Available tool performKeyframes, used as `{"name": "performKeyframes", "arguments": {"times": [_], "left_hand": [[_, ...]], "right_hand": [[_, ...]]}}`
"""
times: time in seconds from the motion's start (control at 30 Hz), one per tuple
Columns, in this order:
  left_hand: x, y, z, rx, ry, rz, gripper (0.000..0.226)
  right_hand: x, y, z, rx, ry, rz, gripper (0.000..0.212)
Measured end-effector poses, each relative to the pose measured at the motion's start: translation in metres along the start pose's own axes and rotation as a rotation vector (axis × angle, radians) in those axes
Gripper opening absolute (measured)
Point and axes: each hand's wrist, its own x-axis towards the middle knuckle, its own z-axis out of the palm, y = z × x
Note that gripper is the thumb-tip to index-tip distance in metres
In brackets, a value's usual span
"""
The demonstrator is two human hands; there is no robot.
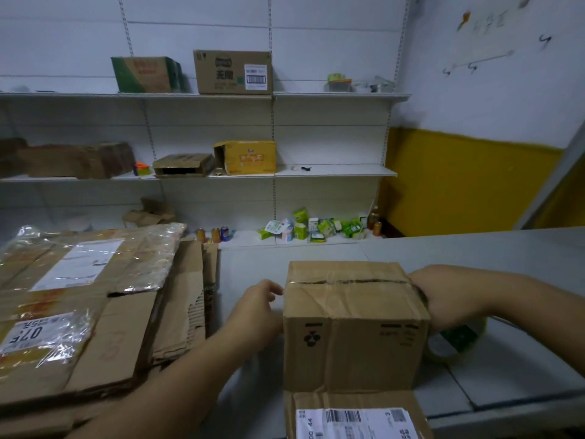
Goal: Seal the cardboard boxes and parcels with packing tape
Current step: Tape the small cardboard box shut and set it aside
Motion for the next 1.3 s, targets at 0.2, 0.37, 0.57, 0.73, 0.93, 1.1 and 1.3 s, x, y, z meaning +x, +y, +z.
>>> {"name": "performKeyframes", "arguments": {"times": [0.2, 0.37, 0.57, 0.73, 0.93, 1.1, 1.3], "left_hand": [[-0.025, 0.044, -0.031, 0.01, 0.483, 0.407, 0.031], [-0.056, 0.13, 0.013, 0.668, -0.163, 0.745, 0.063], [-0.017, 0.094, 0.015, 1.071, -0.25, 0.612, 0.093], [-0.008, 0.083, -0.02, 1.163, -0.28, 0.562, 0.082], [-0.014, 0.074, -0.025, 1.136, -0.141, 0.557, 0.085], [-0.023, 0.073, -0.016, 1.066, -0.14, 0.458, 0.099], [-0.025, 0.064, -0.008, 1.004, -0.075, 0.499, 0.109]], "right_hand": [[-0.016, 0.022, 0.011, 0.184, 0.248, -0.025, 0.063], [-0.021, 0.026, 0.03, 0.278, 0.344, -0.037, 0.042], [-0.018, 0.027, 0.05, 0.229, 0.458, -0.063, 0.081], [-0.018, 0.026, 0.071, 0.434, 0.576, -0.154, 0.061], [-0.015, 0.007, 0.089, 0.732, 0.476, -0.238, 0.05], [0.0, 0.057, 0.099, 0.522, 0.733, -0.031, 0.034], [-0.009, 0.133, 0.108, 0.135, 0.482, 0.783, 0.046]]}}
